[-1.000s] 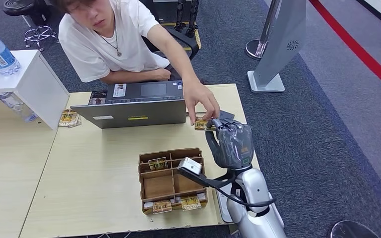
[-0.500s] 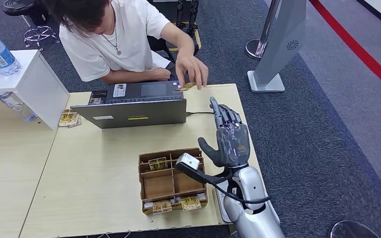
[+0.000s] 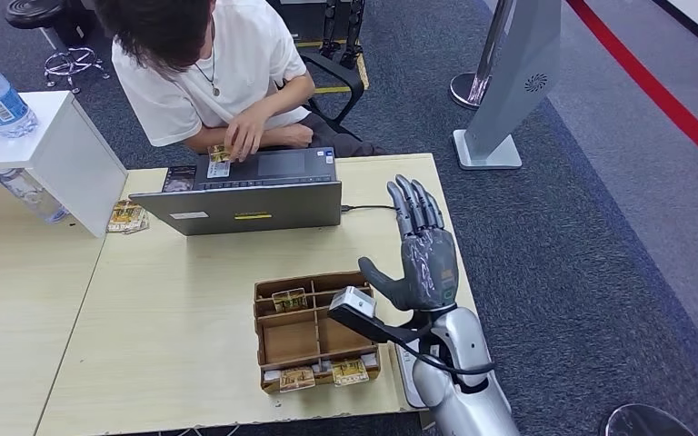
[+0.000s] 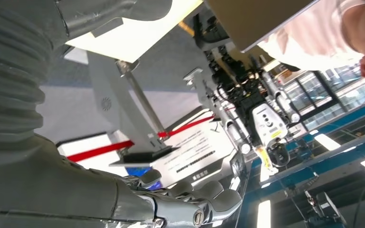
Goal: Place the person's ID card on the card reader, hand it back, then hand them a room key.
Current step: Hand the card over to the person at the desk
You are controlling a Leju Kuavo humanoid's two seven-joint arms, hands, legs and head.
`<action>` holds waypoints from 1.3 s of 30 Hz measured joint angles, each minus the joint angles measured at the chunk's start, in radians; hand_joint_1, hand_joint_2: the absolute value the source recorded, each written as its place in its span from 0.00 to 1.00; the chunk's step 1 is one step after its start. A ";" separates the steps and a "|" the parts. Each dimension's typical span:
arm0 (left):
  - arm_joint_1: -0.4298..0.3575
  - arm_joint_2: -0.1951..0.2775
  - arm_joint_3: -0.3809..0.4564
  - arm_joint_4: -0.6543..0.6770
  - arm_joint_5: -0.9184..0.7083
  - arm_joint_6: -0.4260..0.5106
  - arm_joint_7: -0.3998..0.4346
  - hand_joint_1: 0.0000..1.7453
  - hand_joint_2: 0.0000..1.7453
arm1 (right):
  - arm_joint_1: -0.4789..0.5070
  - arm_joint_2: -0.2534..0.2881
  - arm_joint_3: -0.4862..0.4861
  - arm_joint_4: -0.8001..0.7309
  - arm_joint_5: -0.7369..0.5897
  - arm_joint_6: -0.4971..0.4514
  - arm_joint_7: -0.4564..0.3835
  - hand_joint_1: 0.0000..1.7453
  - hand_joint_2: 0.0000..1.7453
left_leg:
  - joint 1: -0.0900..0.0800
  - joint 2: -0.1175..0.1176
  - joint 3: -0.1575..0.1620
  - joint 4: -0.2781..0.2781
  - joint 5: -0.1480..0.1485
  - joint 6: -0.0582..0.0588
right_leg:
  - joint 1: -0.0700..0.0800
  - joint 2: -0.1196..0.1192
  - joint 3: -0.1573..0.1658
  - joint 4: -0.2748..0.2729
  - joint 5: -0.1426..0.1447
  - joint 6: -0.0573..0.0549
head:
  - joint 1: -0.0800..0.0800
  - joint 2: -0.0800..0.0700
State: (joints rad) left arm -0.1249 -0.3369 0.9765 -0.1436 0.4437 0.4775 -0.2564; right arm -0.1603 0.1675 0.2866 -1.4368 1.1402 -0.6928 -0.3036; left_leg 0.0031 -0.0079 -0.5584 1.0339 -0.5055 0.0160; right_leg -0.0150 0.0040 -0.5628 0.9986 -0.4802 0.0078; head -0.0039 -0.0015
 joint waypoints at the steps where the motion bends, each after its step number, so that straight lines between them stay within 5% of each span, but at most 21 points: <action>1: 0.000 0.000 -0.011 0.002 0.014 -0.002 -0.004 0.00 0.00 | 0.005 0.000 -0.007 0.000 -0.030 0.000 -0.019 0.00 0.25 | 0.000 0.000 0.000 0.000 0.000 0.000 | 0.000 0.000 0.000 0.000 0.000 0.000 | 0.000 0.000; 2: 0.001 0.001 -0.024 0.004 0.029 -0.004 -0.008 0.00 0.00 | 0.012 0.000 -0.014 0.000 -0.061 0.000 -0.036 0.00 0.00 | 0.000 0.000 0.000 0.000 0.000 0.000 | 0.000 0.000 0.000 0.000 0.000 0.000 | 0.000 0.000; 14: 0.039 0.008 -0.335 0.005 0.298 -0.034 -0.032 0.00 0.00 | 0.079 -0.011 -0.205 0.071 -0.403 0.000 -0.163 0.00 0.00 | -0.002 0.000 0.000 0.000 -0.001 0.001 | -0.004 0.000 0.000 0.000 0.000 0.001 | -0.001 0.000; 20: 0.071 0.017 -0.503 -0.032 0.272 -0.068 0.027 0.00 0.00 | 0.085 -0.012 -0.325 0.147 -0.469 0.000 -0.193 0.00 0.00 | -0.002 -0.002 -0.001 0.000 -0.001 0.001 | -0.004 -0.001 0.000 0.000 -0.001 0.001 | 0.000 0.000; 39: 0.071 0.018 -0.651 -0.046 0.098 -0.112 0.076 0.00 0.00 | 0.020 -0.073 -0.540 0.503 -0.686 -0.001 -0.258 0.00 0.00 | -0.002 -0.002 -0.001 0.000 -0.001 0.001 | -0.004 -0.001 0.000 0.000 -0.001 0.001 | 0.000 0.000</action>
State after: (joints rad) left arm -0.0542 -0.3186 0.3254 -0.1896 0.5416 0.3655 -0.1801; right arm -0.1407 0.0947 -0.2529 -0.9333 0.4545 -0.6939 -0.5616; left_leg 0.0011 -0.0100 -0.5592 1.0339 -0.5062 0.0174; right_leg -0.0189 0.0031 -0.5633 0.9984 -0.4808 0.0090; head -0.0044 -0.0015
